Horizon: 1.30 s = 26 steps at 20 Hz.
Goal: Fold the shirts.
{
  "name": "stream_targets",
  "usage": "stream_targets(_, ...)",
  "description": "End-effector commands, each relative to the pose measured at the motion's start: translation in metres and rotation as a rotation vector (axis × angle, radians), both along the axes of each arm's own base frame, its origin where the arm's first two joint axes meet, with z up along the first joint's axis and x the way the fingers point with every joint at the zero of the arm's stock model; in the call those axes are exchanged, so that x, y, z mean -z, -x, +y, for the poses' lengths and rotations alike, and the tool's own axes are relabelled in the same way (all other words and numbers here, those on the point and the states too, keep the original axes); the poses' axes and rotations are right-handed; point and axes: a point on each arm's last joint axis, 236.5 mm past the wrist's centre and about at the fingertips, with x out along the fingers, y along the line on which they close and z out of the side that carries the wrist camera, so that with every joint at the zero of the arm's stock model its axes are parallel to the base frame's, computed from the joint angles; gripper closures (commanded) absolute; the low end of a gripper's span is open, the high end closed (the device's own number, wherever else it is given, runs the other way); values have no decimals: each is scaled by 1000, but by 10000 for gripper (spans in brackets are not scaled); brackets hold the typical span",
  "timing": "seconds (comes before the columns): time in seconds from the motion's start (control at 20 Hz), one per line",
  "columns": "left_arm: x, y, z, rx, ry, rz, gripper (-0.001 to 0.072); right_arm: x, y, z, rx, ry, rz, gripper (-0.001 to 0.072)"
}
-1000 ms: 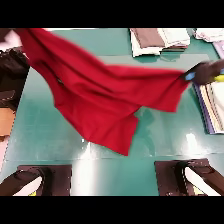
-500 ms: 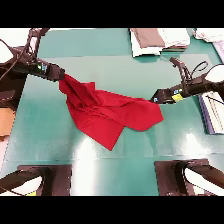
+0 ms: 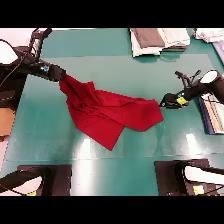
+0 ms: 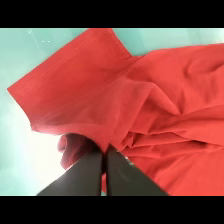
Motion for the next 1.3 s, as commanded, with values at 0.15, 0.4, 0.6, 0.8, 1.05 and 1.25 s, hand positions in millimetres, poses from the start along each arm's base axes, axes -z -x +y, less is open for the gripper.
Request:
stream_targets(0.15, 0, -1, 0, -4, 3, -1, 684, 32, -13, 19, 26, -104, 41, 201)
stream_targets(0.4, 0, 0, -1, -4, 7, 0, 684, 23, -21, 29, -26, -154, -31, 656)
stream_targets(0.6, -14, -1, 3, -11, 0, -33, 685, -26, -37, 18, -40, -99, -195, 695)
stream_targets(0.8, -137, 2, 25, -84, 13, -332, 685, -164, -55, 0, -66, -12, -534, 696)
stream_targets(1.05, -333, 94, 49, -110, 136, -818, 685, -345, -17, -13, -29, 119, -976, 696)
stream_targets(1.25, -404, 170, 67, -118, 199, -1033, 685, -415, 29, -18, 36, 179, -1127, 696)
